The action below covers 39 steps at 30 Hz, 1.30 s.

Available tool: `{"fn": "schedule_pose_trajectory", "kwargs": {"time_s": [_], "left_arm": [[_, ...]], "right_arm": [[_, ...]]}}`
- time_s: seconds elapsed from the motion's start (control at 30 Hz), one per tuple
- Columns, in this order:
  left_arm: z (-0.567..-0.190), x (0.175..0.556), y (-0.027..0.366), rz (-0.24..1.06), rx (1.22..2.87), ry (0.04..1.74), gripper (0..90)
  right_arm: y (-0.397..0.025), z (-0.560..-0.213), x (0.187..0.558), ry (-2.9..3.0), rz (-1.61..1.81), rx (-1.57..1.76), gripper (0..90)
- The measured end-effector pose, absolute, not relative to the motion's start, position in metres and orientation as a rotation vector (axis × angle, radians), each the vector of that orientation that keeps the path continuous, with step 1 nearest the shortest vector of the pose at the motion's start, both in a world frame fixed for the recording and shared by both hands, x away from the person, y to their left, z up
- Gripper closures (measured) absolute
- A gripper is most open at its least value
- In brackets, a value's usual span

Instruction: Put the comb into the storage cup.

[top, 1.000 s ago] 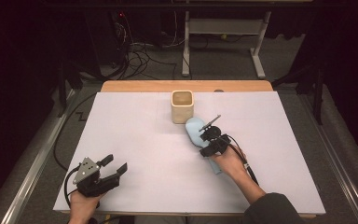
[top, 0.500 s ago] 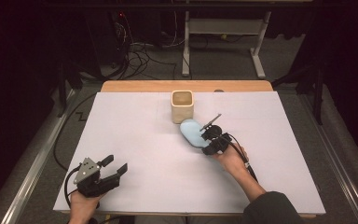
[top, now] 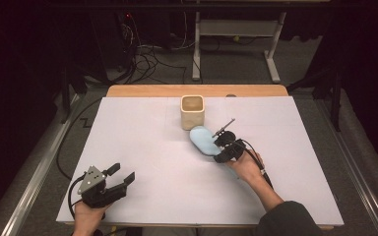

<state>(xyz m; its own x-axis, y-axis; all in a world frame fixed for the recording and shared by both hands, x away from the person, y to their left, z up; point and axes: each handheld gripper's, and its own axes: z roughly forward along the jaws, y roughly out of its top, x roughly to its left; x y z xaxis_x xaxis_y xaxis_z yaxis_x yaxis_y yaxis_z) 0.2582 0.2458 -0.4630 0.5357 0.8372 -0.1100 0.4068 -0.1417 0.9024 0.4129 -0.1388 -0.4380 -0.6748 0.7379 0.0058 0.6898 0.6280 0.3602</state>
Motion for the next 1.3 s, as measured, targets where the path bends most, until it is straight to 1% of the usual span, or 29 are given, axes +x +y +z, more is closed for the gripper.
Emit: {"fn": "schedule_pose_trajectory", "kwargs": {"time_s": [0.5,0.7,1.03,1.3], "left_arm": [[-0.464,0.259,0.245,0.529,1.754,1.044,34.5],[-0.469,0.266,0.239,0.506,1.797,1.056,34.5],[-0.470,0.266,0.241,0.514,1.777,1.080,34.6],[-0.468,0.265,0.242,0.518,1.756,1.068,34.0]], "right_arm": [[-0.141,-0.435,0.412,2.718,0.522,1.166,70.6],[-0.149,-0.433,0.410,2.733,0.540,1.127,70.7],[-0.157,-0.423,0.401,2.709,0.607,1.107,70.7],[-0.163,-0.407,0.388,2.667,0.677,1.088,70.7]]}}
